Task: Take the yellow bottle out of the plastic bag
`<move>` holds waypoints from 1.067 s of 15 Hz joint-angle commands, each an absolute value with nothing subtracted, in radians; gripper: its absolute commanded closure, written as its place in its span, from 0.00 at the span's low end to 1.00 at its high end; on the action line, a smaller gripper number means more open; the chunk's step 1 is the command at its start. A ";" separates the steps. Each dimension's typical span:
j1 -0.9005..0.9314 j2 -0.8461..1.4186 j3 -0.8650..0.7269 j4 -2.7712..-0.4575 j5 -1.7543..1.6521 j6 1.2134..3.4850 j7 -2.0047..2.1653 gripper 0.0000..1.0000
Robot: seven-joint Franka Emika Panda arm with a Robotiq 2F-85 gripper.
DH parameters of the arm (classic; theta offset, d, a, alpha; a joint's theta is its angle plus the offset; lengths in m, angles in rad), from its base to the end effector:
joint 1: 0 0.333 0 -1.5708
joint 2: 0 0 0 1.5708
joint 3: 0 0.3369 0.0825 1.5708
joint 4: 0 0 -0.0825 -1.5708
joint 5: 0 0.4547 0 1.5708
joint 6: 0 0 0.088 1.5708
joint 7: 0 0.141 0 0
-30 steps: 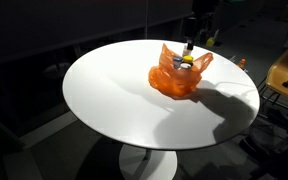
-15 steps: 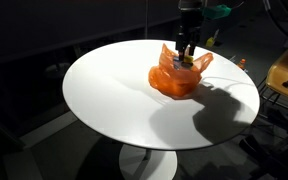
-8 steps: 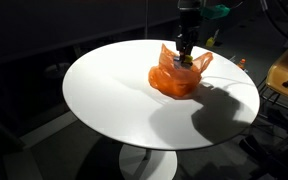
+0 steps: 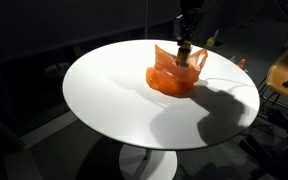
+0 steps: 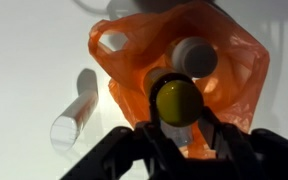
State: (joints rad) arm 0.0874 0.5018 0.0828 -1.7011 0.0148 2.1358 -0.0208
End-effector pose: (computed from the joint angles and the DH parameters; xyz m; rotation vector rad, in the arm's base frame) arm 0.7184 0.1207 0.2412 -3.0808 -0.2684 0.1072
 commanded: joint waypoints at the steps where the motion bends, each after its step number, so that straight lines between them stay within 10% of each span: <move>1: 0.063 0.407 0.089 -1.714 0.072 2.084 -0.027 0.81; 16: -0.078 0.265 -0.021 -1.769 0.197 2.103 -0.018 0.81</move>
State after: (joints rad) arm -0.0585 0.2755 -0.0084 -1.7404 0.1648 2.0862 -0.0199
